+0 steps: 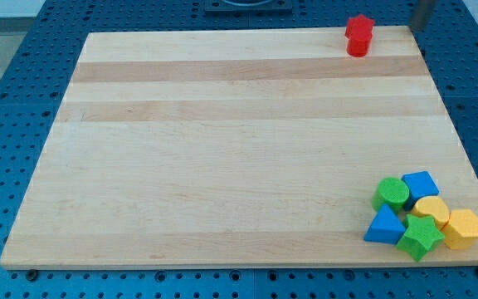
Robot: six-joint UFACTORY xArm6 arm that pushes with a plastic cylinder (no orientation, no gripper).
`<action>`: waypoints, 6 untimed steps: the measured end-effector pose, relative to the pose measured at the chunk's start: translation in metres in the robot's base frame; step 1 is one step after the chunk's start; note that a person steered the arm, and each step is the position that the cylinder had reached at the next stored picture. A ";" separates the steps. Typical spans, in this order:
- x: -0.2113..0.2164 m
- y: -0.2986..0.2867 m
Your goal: Separate the red star from the red circle
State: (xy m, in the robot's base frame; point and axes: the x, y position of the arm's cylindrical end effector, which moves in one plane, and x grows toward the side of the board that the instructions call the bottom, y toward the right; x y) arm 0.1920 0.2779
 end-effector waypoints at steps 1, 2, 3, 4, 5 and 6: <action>0.000 -0.061; 0.000 -0.081; 0.001 -0.102; 0.019 -0.129; 0.054 -0.141; 0.098 -0.146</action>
